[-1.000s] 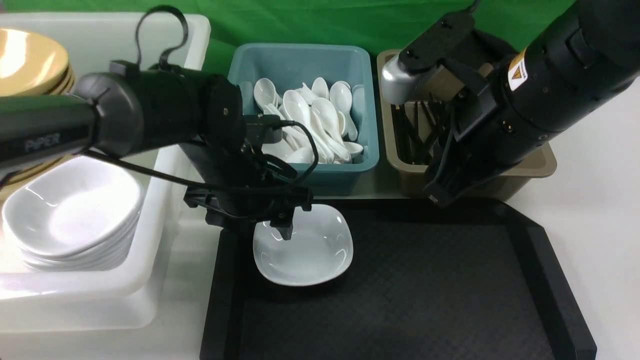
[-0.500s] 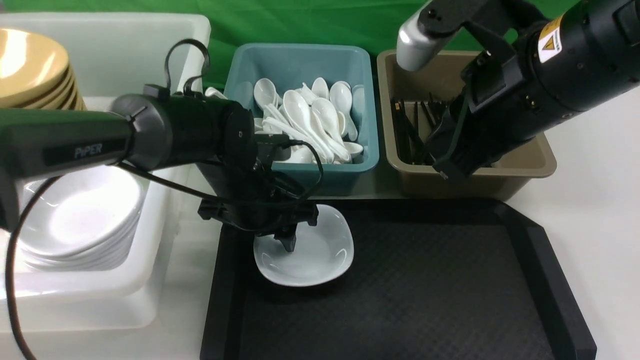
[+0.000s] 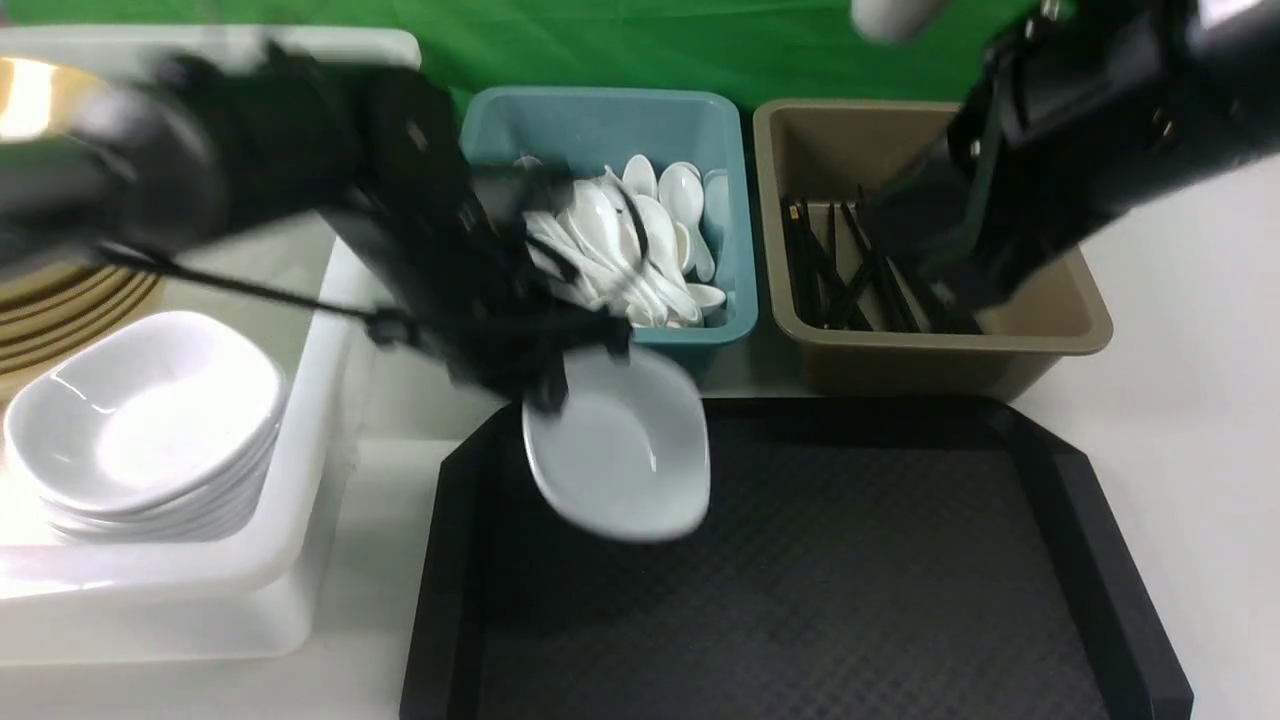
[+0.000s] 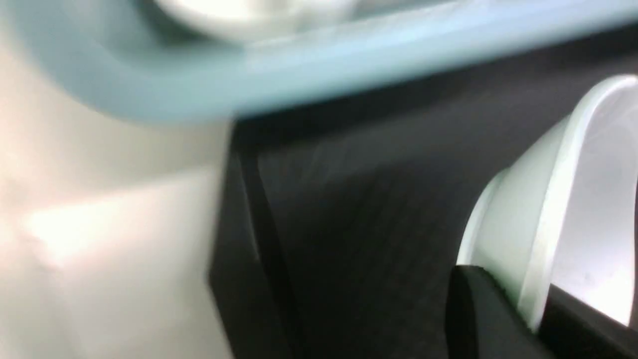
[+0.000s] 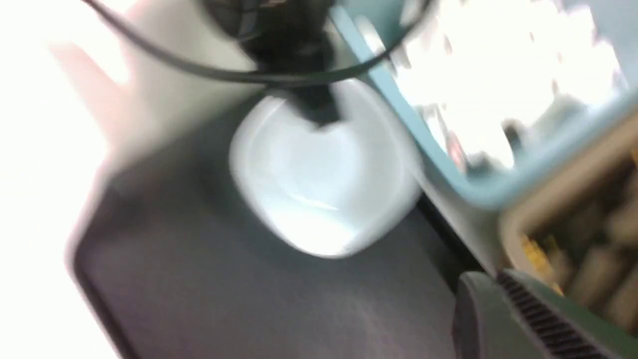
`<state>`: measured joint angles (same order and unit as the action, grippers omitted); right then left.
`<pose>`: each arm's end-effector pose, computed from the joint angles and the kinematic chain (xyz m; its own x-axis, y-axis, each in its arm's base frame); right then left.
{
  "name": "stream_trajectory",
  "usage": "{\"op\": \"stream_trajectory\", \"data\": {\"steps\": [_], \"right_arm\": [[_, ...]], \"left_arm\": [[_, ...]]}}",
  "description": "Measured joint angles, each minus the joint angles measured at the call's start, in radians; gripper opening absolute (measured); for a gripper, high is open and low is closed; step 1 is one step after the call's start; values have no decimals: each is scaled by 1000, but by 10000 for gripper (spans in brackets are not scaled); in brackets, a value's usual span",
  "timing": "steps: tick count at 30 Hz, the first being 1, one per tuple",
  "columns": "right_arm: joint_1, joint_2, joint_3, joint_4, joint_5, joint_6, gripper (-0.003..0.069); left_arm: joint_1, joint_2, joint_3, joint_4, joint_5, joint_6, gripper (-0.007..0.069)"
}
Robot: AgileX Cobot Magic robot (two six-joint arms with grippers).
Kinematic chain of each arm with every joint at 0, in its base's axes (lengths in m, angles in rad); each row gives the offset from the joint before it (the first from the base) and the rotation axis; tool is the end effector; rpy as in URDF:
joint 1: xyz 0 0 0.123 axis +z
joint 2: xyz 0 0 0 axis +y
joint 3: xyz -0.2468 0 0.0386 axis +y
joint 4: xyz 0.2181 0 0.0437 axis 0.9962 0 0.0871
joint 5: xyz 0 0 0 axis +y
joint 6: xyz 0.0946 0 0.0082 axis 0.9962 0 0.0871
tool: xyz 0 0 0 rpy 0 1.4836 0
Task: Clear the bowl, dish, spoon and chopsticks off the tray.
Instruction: Use the left arm to put the plate into the large storage box on the left
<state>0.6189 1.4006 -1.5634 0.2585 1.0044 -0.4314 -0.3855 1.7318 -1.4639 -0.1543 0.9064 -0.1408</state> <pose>0.2104 0.1750 0.3887 -0.3262 -0.5757 -0.7498 -0.8243 0.5615 -0.0725 0.3143 -0.1399 0.2616 -0.8948 0.1122 -0.4321 0.2226 0.9511 -0.2139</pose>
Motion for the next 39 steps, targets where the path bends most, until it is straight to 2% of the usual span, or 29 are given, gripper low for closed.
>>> {"op": "stream_trajectory", "data": {"steps": [3,5,6,8,9,10,12,14,16,20,24,26,31,34,35,37,39], "right_arm": [[39,30,-79,113,9,-81,20],[68,48,-115,129,15,-94,20],[115,83,-169,144,30,-110,20],[148,116,-211,148,40,-114,20],[207,163,-268,153,57,-116,20],[213,170,-275,155,58,-117,20],[287,251,-364,159,65,-117,20],[311,281,-391,162,66,-117,20],[339,329,-436,165,67,-118,20],[346,364,-457,162,70,-117,20],[346,370,-460,144,71,-113,20],[346,370,-461,138,71,-113,20],[346,370,-464,100,71,-96,20],[347,370,-466,16,71,-38,20],[346,370,-469,-52,76,4,20],[337,368,-477,-141,93,62,20],[314,353,-479,-211,111,115,20]], "left_arm": [[125,-141,-50,-66,38,21,12],[193,-190,-54,-85,55,37,12],[312,-247,-48,-95,73,50,12],[383,-277,-34,-98,77,62,12],[499,-320,10,-99,79,74,12],[528,-324,17,-101,78,77,12],[699,-350,118,-150,74,105,12],[751,-350,170,-192,72,131,12],[834,-350,283,-298,66,212,12],[847,-350,409,-397,20,308,12],[847,-350,462,-405,-11,329,36],[847,-351,473,-381,-21,331,102],[846,-355,430,-324,49,305,343],[846,-376,363,-263,146,294,452],[846,-397,321,-233,194,287,482],[846,-432,273,-219,244,285,495],[830,-490,239,-218,274,295,457]]}}
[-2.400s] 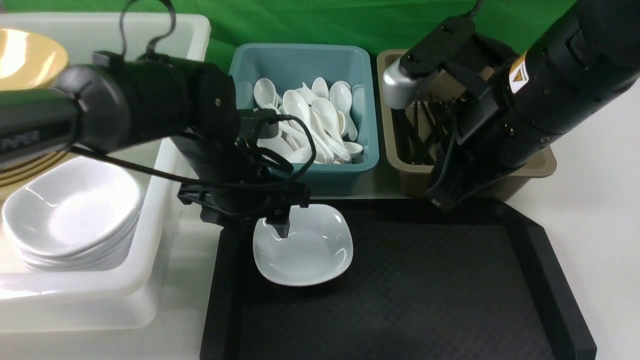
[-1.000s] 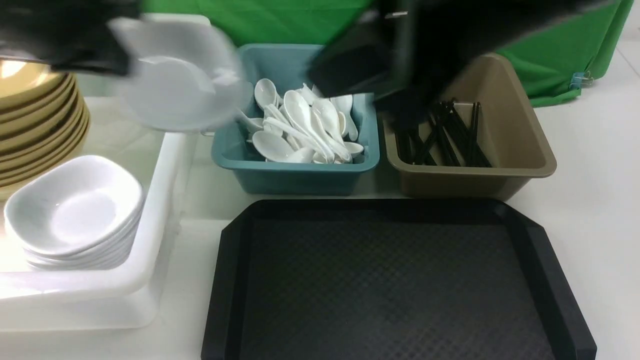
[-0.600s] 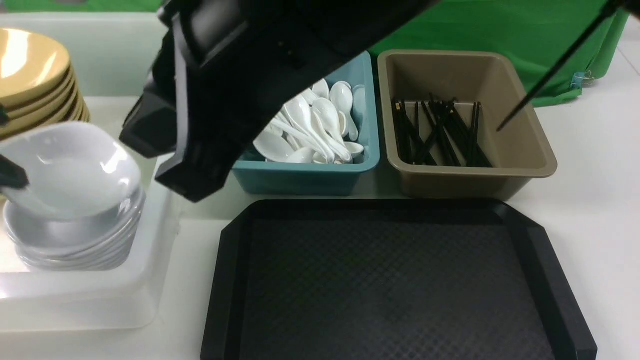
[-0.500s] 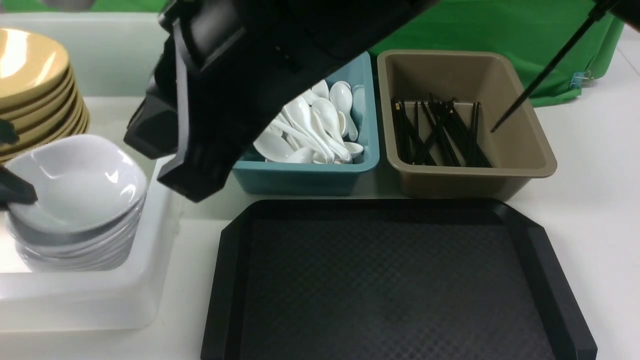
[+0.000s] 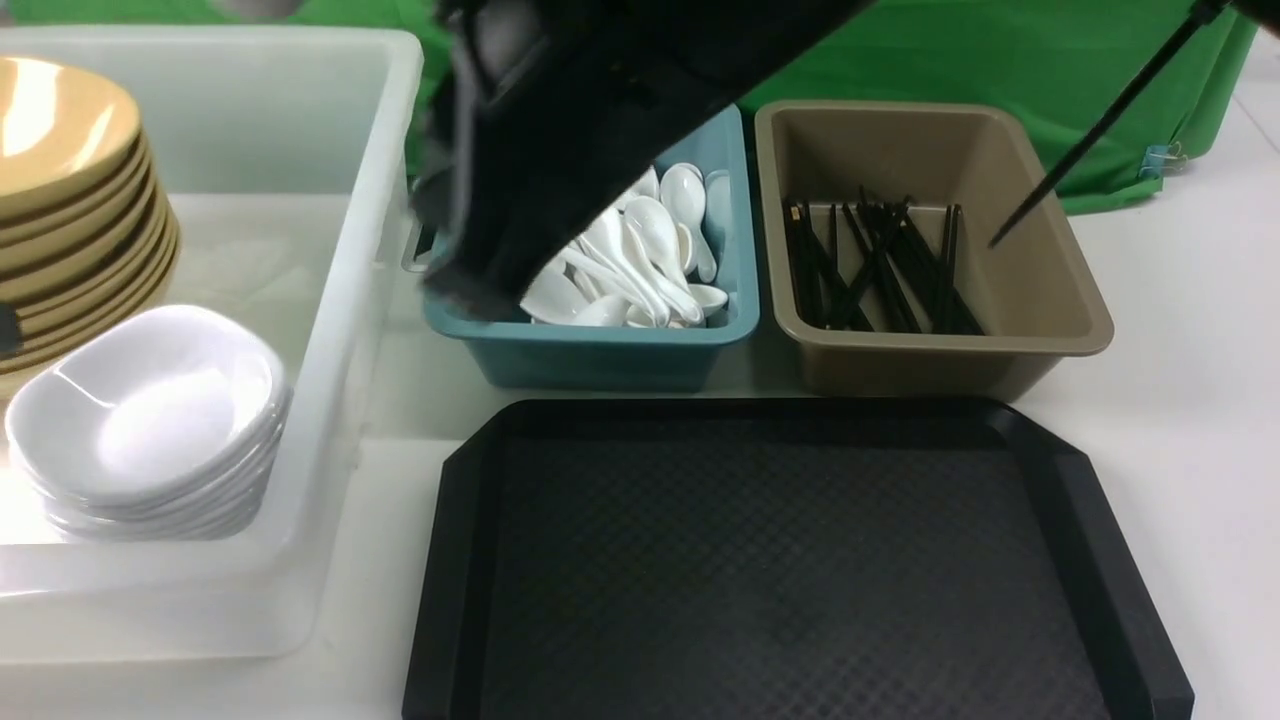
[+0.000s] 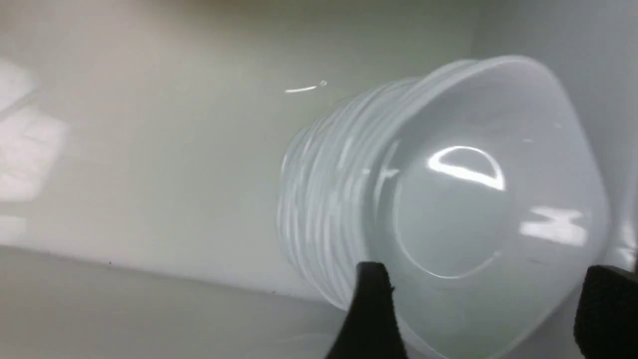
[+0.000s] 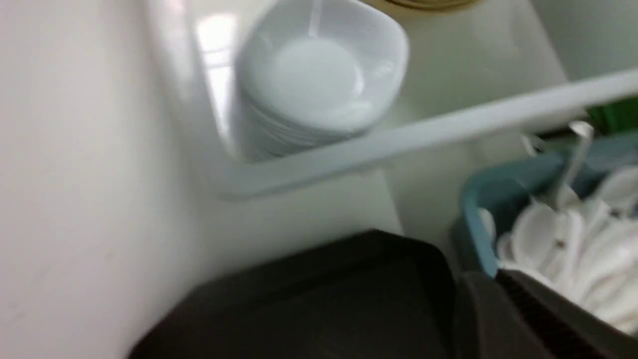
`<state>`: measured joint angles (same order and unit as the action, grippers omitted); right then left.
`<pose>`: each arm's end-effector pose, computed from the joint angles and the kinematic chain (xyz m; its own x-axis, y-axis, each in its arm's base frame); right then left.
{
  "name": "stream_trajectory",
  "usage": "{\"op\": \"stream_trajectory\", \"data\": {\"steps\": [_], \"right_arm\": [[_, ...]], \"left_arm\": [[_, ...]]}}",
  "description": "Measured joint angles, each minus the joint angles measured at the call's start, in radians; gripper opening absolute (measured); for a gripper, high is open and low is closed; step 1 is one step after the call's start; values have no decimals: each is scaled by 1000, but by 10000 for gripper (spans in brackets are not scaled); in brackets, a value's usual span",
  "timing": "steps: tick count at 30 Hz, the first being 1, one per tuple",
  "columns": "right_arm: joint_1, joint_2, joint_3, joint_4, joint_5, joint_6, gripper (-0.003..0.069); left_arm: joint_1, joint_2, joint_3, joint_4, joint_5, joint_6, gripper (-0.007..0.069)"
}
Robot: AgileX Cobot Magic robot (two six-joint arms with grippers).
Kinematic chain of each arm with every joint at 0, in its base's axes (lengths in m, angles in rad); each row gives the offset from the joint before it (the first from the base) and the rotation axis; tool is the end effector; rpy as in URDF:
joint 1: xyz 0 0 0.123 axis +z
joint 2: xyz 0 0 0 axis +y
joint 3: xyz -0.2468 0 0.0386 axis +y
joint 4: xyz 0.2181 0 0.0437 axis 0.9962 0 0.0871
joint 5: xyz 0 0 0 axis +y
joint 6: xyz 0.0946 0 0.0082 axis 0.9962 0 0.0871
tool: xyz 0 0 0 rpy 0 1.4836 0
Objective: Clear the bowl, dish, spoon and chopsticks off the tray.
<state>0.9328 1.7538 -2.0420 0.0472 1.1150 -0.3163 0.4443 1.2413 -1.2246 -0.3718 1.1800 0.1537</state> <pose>0.2050 0.2832 0.3986 -0.1447 -0.6837 -0.7153 -0.9025 0.3876 -0.1879 0.2099 0.0646 0.3300 -0.7996 -0.3741 -0.4697 -0.2580 0.9204 -0.2939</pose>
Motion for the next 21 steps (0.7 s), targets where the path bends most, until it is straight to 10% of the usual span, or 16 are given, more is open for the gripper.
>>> {"op": "stream_trajectory", "data": {"steps": [7,13,21], "right_arm": [[-213,-212,23,-167,71,136,10],[-367,-577,345,-202,-199,206,6],[-385,-1144,1125,-210,-851,335,6]], "left_arm": [[-307,-258,-5,-46,-87,188,41],[-564,-537,104,-52,-188,201,-9],[-602,-915,548,-31,-535,164,-10]]}}
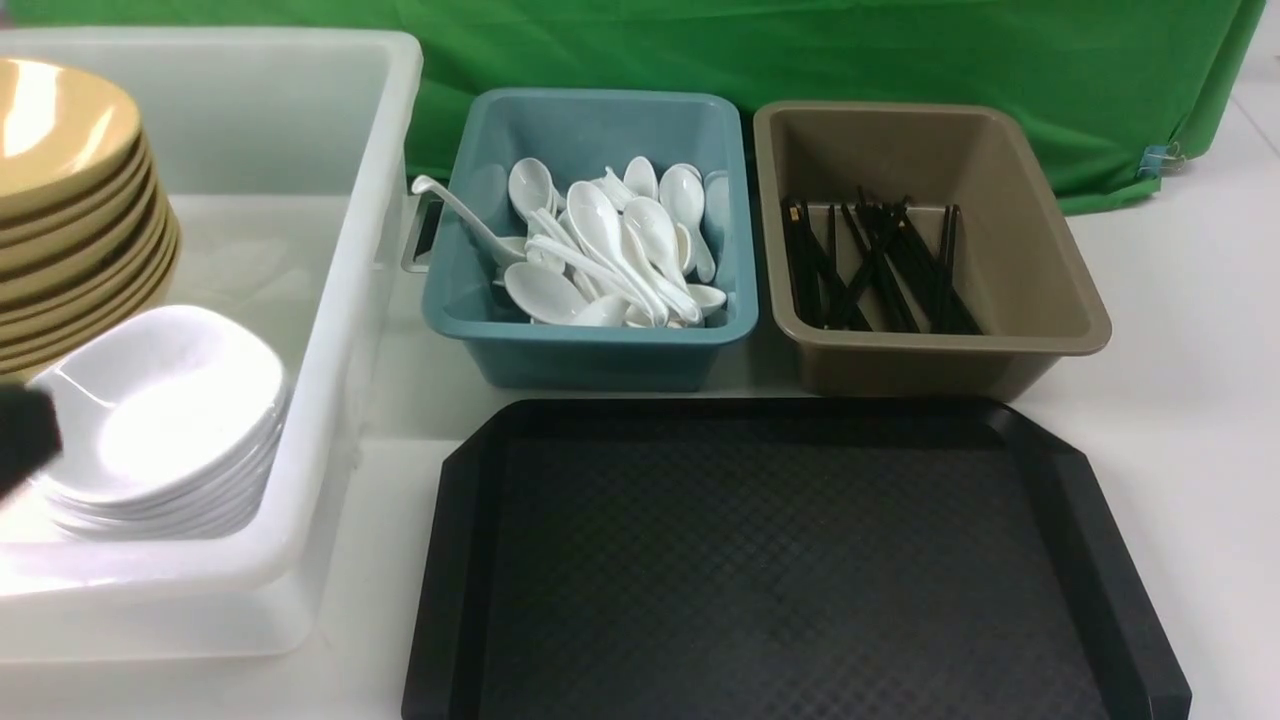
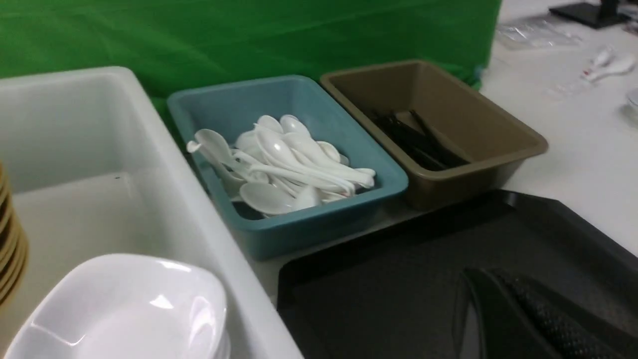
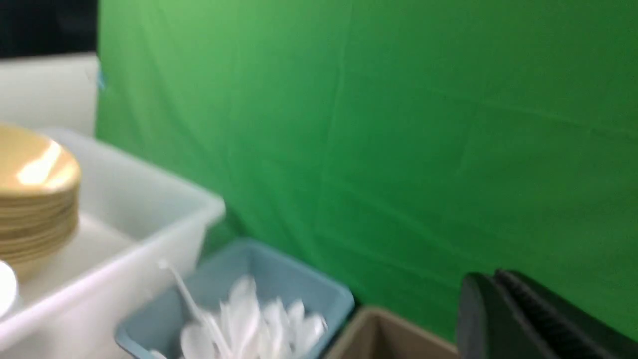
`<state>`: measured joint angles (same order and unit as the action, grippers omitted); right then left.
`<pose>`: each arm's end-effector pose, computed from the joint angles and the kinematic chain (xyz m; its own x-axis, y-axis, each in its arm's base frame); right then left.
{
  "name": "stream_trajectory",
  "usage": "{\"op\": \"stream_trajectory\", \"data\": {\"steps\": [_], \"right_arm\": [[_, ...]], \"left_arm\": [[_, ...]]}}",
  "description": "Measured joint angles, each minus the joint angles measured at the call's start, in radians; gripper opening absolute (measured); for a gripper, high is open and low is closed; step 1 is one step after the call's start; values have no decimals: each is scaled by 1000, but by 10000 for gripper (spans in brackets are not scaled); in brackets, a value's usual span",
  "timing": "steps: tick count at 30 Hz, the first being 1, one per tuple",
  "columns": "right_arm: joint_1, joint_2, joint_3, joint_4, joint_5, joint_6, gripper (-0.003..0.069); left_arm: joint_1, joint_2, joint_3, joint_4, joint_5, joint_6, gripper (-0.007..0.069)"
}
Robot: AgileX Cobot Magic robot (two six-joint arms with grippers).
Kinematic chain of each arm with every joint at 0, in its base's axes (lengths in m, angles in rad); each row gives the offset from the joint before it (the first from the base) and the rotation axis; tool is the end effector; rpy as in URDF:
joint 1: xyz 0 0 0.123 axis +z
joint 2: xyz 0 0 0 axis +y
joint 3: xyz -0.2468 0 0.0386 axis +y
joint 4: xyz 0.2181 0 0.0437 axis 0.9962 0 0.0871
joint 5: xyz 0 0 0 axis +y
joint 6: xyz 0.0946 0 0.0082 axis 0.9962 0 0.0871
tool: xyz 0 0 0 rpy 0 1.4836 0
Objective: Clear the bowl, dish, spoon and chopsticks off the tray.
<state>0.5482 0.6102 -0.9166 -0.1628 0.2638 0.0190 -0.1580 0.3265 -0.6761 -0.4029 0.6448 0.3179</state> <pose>0.0948 0.0532 0.4160 0.1790 -0.0520 -0.9825 -0.4647 0.8757 -0.1310 0.0553 -0.0315 0.3389 -0.1695 0.0168 -0.9854 0.3806 0.9234 -0.0498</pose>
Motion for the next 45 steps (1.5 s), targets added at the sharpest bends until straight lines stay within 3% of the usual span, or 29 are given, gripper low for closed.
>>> {"op": "stream_trajectory", "data": {"steps": [3,4,9,12,17,21,29,39,45], "right_arm": [[0,-173,228,-1,-179,13,6],[0,-282,385,-1,-318,14,6],[0,-438,592,2,-570,14,14],[0,-497,617,7,-631,15,53],[0,-529,620,11,-658,15,148],[0,-529,621,13,-660,15,177],[0,-529,621,14,-662,15,198],[0,-529,621,14,-662,16,213],[0,-529,621,14,-655,16,227]], "left_arm": [[0,-87,153,-20,-128,0,-9],[0,-127,232,-36,-210,0,-8],[0,-161,375,-56,-420,0,-5],[0,-161,397,-60,-492,0,-3],[0,-161,397,-55,-571,-1,-3],[0,-161,397,-4,-596,-1,-3],[0,-161,398,168,-597,-2,1],[3,-166,403,263,-580,-17,1],[122,-229,468,273,-492,-88,1]]}}
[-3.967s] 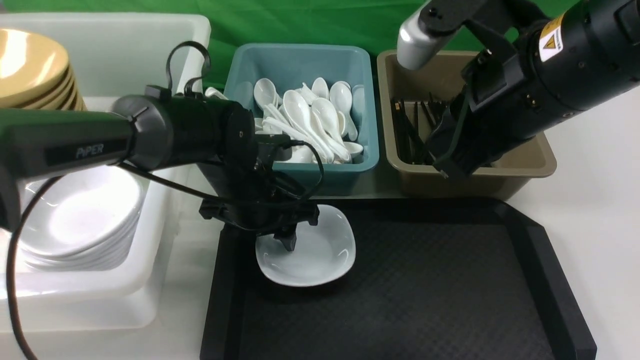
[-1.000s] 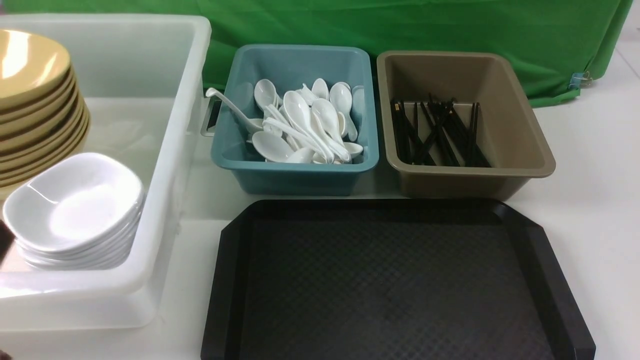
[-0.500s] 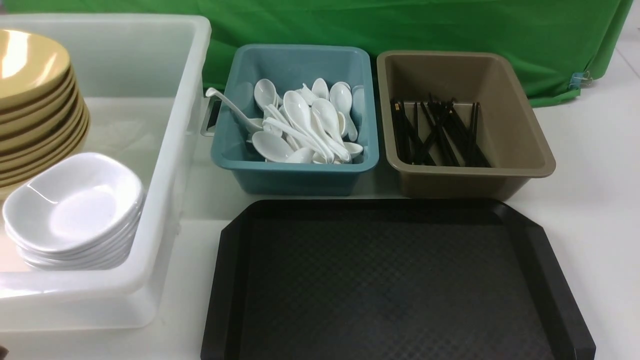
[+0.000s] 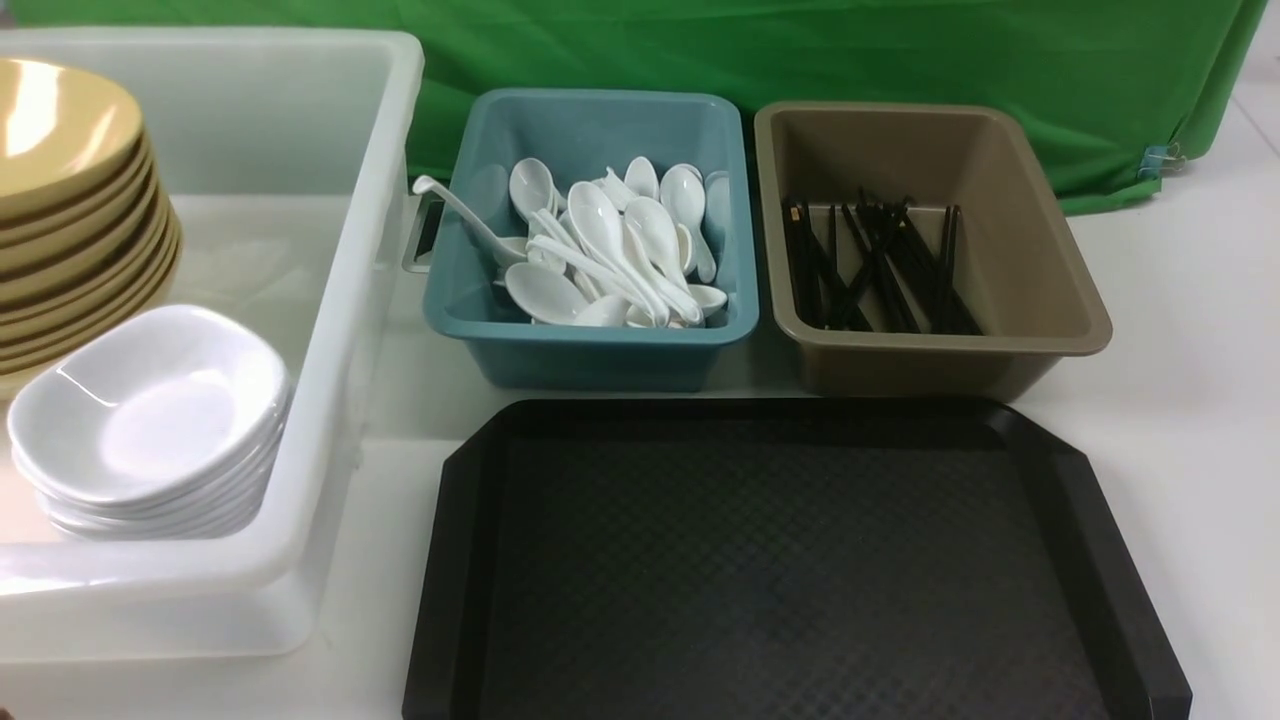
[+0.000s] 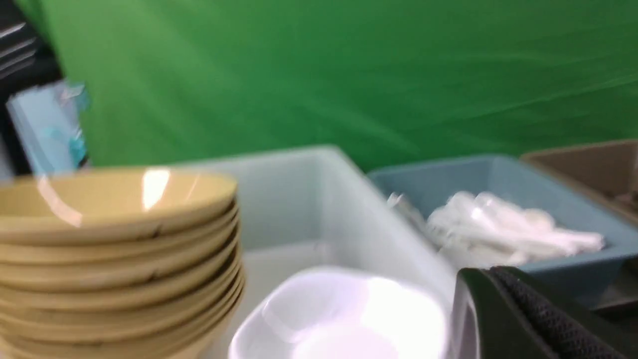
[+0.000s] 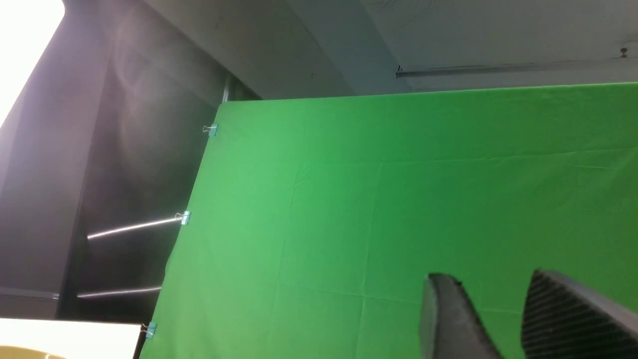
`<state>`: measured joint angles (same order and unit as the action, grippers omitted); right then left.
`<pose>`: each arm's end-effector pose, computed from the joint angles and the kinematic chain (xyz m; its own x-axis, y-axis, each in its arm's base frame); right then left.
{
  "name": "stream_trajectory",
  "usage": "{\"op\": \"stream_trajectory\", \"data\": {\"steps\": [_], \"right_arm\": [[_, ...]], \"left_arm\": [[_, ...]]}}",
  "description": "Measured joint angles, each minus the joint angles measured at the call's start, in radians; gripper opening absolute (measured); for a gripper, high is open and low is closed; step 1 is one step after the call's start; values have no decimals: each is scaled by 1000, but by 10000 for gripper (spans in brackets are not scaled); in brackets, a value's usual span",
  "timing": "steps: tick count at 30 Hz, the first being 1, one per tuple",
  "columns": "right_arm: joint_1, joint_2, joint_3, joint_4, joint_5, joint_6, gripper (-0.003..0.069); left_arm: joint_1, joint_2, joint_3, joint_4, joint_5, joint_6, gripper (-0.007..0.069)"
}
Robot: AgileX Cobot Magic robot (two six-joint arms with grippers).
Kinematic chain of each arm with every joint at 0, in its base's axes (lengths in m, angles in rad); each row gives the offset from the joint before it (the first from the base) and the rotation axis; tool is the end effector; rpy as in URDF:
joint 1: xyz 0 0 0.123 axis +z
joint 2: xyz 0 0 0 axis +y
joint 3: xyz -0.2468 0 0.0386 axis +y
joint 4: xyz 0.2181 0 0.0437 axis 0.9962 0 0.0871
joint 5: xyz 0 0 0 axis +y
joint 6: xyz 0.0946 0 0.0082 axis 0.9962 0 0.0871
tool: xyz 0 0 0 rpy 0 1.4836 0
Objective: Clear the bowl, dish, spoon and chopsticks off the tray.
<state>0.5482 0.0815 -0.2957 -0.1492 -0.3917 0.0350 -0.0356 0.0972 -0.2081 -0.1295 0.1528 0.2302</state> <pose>0.0264 0.0224 0.3309 0.5972 0.2443 -0.7640 -0.4989 0.8590 -0.1153 0.0648 -0.0042 0.2573 0.0519 0.1002 -0.9936 0.0502 0.9934 0.1028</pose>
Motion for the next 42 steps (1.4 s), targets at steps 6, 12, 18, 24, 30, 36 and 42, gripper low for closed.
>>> {"op": "stream_trajectory", "data": {"steps": [6,12,18,24,30,36,42], "right_arm": [[0,0,0,0,45,0,237],[0,0,1,1,95,0,239],[0,0,1,2,122,0,239],[0,0,1,3,123,0,239],[0,0,1,3,123,0,239],[0,0,1,3,123,0,239],[0,0,1,4,123,0,240]], "left_arm": [[132,-83,204,24,-31,-38,3],[124,-95,216,64,77,-66,3],[89,-96,216,66,78,-112,3],[57,-96,216,66,78,-122,3],[57,-96,216,67,78,-126,3],[57,-96,216,69,78,-127,3],[57,-96,216,71,78,-127,3]]}}
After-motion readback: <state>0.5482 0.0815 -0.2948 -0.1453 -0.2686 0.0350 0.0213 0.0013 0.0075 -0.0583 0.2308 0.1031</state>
